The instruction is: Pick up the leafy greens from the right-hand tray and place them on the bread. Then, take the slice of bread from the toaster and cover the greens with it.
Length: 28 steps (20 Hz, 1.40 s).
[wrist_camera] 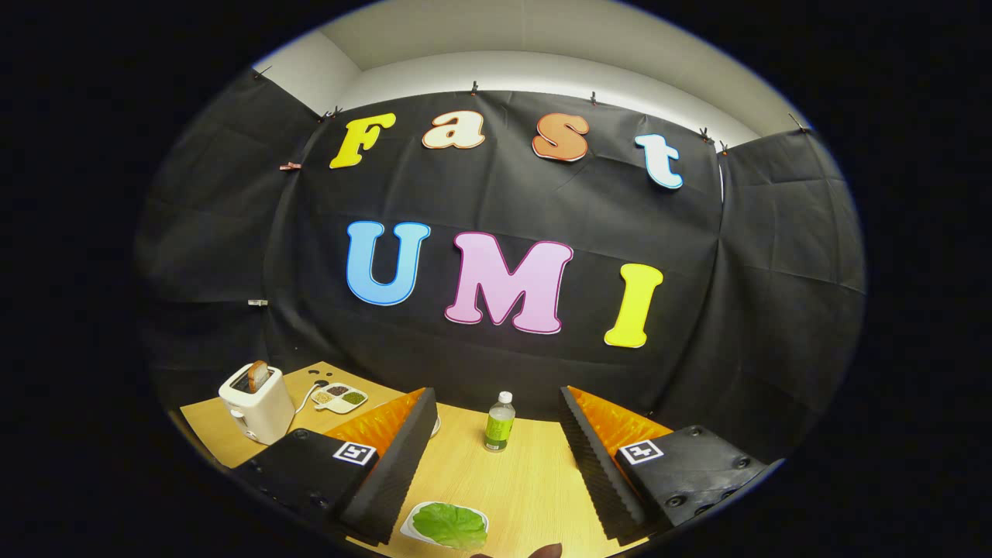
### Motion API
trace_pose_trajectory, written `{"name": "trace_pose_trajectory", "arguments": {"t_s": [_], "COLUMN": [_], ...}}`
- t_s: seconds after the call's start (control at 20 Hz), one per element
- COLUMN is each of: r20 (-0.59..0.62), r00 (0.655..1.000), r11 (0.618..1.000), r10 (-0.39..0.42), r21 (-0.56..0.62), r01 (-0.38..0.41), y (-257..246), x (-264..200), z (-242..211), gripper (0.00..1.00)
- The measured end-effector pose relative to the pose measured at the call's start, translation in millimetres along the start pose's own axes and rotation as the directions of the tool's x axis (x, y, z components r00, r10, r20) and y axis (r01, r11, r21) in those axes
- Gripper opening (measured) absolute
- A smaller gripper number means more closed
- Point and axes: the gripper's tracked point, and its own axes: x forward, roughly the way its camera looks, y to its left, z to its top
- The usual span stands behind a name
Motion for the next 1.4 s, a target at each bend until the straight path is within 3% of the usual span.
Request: {"name": "trace_pose_trajectory", "arguments": {"t_s": [0.45,0.75,0.9,1.15,1.4], "r20": [-0.034,-0.193,-0.319,-0.508,-0.653], "r00": [0.999,0.966,0.918,0.795,0.667], "r11": [0.999,0.983,0.967,0.939,0.909], "r10": [0.035,0.171,0.237,0.333,0.36], "r21": [-0.012,-0.036,-0.01,0.104,0.086], "r01": [-0.035,-0.181,-0.253,-0.327,-0.407], "y": [8.1,28.1,37.1,56.3,67.5], "x": [7.3,16.6,19.8,19.5,23.6], "z": [-13.2,-93.2,-159.8,-253.5,-329.0], "gripper": [0.98,0.98,0.98,0.97,0.97]}}
